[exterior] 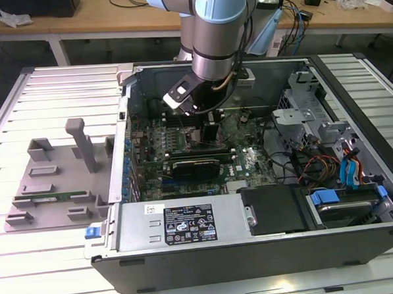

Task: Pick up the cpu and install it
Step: 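Place the cpu into insertion slot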

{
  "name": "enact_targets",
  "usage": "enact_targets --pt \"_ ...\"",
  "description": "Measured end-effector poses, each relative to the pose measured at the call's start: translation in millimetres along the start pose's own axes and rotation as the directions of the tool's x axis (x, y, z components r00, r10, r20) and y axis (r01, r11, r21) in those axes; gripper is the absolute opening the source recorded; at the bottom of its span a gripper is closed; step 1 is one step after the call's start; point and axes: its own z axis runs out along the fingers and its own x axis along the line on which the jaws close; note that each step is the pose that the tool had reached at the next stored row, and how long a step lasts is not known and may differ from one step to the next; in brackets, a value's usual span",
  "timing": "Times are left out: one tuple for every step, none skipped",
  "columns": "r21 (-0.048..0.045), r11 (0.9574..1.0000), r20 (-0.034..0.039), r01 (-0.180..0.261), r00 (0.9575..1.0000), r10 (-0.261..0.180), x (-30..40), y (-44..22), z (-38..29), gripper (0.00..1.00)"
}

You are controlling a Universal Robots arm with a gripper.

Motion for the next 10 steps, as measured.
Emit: enact_targets --pt "-0.0001 1.0000 -0.0001 0.000 1.0000 0.000 -2.7 -0.1 0.0 0.62" --pt "-0.0002 1.0000 -0.0015 0.000 1.0000 0.000 -4.5 0.0 0.2 0.62" --pt "-0.0002 1.0000 -0.0020 0.000 1.0000 0.000 -4.9 0.0 0.2 0.62" --pt "-0.0002 1.0000 -0.0021 0.000 1.0000 0.000 -5.1 0.0 0.2 0.62" --pt "0.0000 1.0000 -0.0021 0.000 1.0000 0.000 -5.2 -0.1 -0.1 0.62" --pt "0.0000 1.0000 -0.0029 0.000 1.0000 0.000 -4.9 0.0 -0.5 0.62" --pt "0.0001 1.0000 -0.0038 0.000 1.0000 0.000 -4.3 -0.1 -1.4 0.62" --pt "0.0000 1.0000 -0.0041 0.000 1.0000 0.000 -3.5 -0.3 -3.8 0.62" --pt "0.0000 1.0000 -0.0041 0.000 1.0000 0.000 -2.9 -0.4 -6.4 0.62" --pt "0.0000 1.0000 -0.0042 0.000 1.0000 0.000 -1.4 -1.1 -17.9 0.60"
